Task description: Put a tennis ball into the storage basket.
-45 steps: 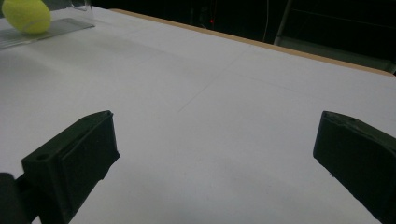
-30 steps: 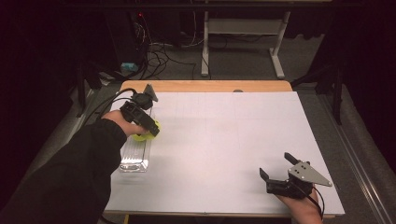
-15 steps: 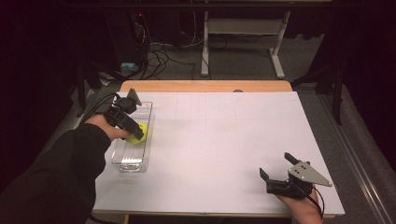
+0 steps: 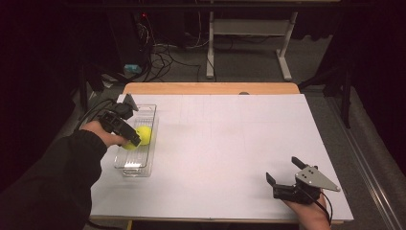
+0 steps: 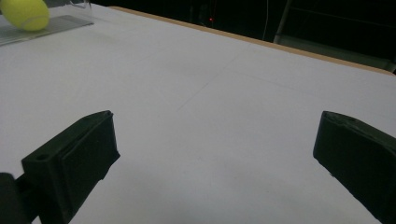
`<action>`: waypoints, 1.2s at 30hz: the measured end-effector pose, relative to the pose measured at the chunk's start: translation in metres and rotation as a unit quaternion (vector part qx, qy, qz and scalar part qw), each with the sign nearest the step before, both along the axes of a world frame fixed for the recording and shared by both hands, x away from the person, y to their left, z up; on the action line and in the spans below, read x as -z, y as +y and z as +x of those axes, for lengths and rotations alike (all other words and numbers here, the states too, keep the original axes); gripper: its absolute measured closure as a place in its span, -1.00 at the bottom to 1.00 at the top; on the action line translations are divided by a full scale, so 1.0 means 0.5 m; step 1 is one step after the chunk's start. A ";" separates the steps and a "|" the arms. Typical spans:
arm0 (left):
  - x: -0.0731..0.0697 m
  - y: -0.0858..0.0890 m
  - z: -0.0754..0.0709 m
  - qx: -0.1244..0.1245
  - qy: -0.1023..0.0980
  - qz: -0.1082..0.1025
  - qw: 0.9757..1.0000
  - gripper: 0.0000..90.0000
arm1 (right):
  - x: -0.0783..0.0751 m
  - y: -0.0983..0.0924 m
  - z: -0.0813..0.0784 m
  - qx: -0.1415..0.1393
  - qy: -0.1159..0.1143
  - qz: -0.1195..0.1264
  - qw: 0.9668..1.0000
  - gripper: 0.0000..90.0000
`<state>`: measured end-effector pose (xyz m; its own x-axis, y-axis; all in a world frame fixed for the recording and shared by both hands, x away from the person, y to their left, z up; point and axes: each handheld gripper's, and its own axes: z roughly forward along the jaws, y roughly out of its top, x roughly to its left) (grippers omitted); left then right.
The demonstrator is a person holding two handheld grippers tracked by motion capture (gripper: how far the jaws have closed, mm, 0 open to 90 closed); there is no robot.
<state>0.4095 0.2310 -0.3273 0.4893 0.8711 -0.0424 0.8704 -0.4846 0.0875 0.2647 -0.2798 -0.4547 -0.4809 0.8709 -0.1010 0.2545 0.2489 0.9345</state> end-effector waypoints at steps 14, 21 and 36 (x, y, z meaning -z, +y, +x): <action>0.050 -0.011 0.004 0.003 0.014 0.008 1.000 -0.39 | 0.001 0.000 0.000 0.000 0.001 -0.001 1.000 -1.00; 0.083 -0.012 0.003 0.003 0.030 0.013 0.999 -0.40 | 0.001 0.000 0.000 0.001 0.002 -0.002 1.000 -1.00; 0.033 -0.031 0.001 0.010 -0.001 -0.004 1.000 -0.99 | 0.002 0.002 0.000 0.000 0.002 -0.003 1.000 -1.00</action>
<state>0.4103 0.2152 -0.3439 0.5071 0.8606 -0.0474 0.8600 -0.5016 0.0937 0.2648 -0.2790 -0.4555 -0.4813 0.8705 -0.1031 0.2591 0.2537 0.9319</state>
